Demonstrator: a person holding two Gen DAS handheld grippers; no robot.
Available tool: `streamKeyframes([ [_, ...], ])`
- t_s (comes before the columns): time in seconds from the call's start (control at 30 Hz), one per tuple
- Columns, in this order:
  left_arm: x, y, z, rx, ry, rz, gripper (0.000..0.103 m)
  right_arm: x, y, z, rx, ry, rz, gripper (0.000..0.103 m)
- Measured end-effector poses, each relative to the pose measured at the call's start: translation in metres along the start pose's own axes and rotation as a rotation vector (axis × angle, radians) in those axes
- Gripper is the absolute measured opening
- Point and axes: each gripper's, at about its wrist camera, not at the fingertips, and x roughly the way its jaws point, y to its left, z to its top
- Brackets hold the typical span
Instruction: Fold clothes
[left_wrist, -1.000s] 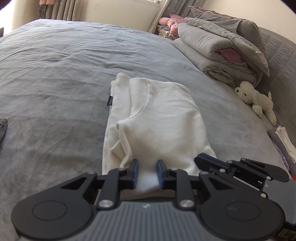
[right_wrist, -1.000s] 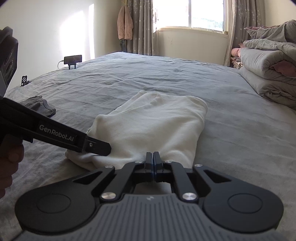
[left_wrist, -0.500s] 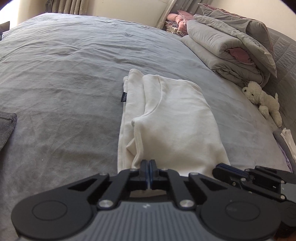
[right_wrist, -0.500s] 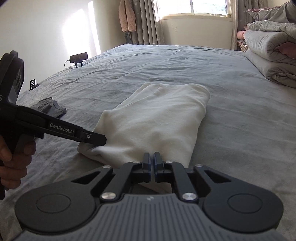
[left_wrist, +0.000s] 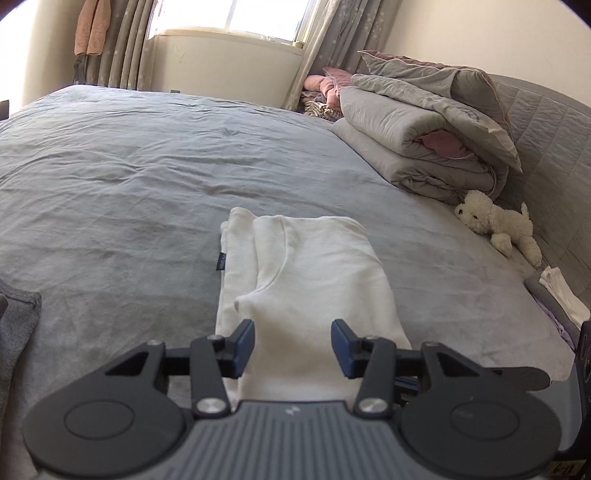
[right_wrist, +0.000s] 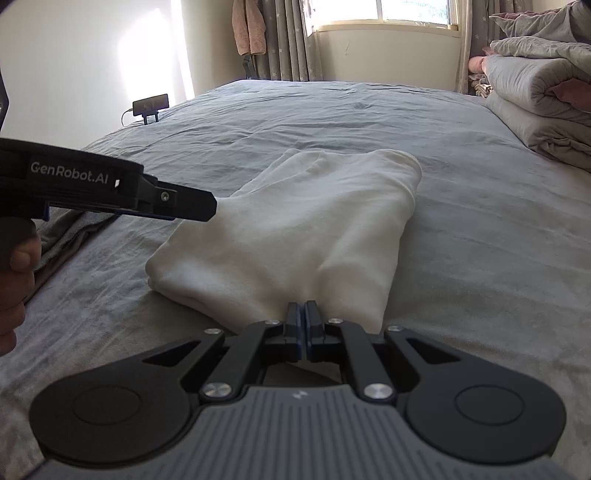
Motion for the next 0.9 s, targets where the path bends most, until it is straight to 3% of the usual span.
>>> streamKeyframes([
  [0.13, 0.022, -0.002, -0.011, 0.045, 0.07, 0.066, 0.042, 0.0, 0.001, 0.0, -0.001, -0.002, -0.003, 0.009],
  [0.23, 0.022, -0.005, -0.014, 0.073, 0.073, 0.086, 0.042, 0.0, -0.001, 0.001, 0.005, 0.0, 0.003, 0.009],
  [0.9, 0.021, -0.004, -0.015, 0.067, 0.099, 0.081, 0.041, -0.022, -0.024, 0.008, 0.071, 0.082, 0.075, 0.01],
])
